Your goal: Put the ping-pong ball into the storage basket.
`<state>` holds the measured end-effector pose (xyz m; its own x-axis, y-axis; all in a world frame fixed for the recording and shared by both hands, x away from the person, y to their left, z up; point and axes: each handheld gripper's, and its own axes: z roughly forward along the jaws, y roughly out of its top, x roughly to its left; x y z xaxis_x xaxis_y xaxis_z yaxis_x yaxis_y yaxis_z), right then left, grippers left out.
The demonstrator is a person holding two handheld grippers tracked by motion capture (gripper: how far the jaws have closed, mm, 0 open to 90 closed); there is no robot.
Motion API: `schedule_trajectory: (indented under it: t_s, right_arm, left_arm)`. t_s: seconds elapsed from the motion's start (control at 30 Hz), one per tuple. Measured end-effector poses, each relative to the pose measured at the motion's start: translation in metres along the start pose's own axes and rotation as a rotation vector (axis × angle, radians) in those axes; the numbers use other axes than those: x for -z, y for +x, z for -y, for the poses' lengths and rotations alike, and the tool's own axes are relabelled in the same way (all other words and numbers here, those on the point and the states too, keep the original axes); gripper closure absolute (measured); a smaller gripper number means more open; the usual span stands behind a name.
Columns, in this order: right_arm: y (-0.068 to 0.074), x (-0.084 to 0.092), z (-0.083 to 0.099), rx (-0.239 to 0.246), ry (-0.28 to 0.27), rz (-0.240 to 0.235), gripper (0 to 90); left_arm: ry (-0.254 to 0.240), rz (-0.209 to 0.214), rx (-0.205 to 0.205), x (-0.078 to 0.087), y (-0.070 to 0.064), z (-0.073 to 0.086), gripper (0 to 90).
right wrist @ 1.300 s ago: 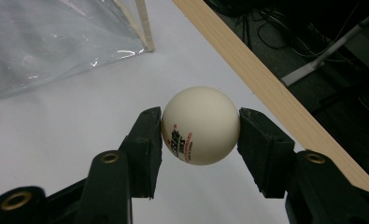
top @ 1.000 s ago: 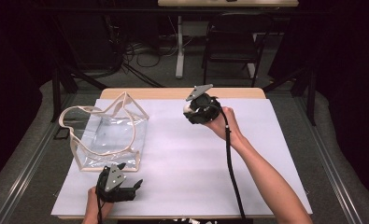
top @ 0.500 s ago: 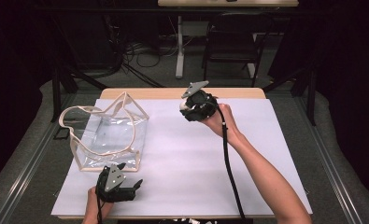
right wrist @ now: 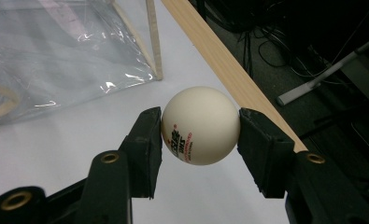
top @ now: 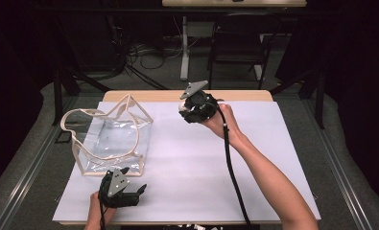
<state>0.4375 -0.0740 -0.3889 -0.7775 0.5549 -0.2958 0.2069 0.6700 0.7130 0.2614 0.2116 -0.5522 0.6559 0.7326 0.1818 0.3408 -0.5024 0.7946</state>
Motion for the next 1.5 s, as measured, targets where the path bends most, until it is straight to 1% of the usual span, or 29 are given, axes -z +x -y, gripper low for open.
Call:
schedule_trajectory:
  t_s: [0.3,0.6,0.8,0.83,1.5]
  right_arm:
    - [0.006,-0.003,-0.008,0.020,-0.005,-0.009,50.5]
    - [0.011,-0.005,-0.018,0.033,-0.021,-0.025,50.5]
    - [0.017,-0.006,-0.026,0.049,-0.029,-0.032,50.6]
    - [0.019,-0.006,-0.027,0.046,-0.031,-0.034,50.5]
    - [0.031,-0.007,-0.044,0.077,-0.057,-0.054,50.6]
  left_arm:
    - [0.000,0.001,0.000,0.000,0.000,0.000,16.4]
    - [0.001,0.001,0.001,0.000,0.000,0.000,16.4]
    - [0.000,0.002,0.001,0.000,0.000,0.000,16.4]
    - [0.000,0.002,0.001,0.000,0.000,0.000,16.4]
    - [-0.002,0.004,0.001,0.000,0.001,0.001,16.4]
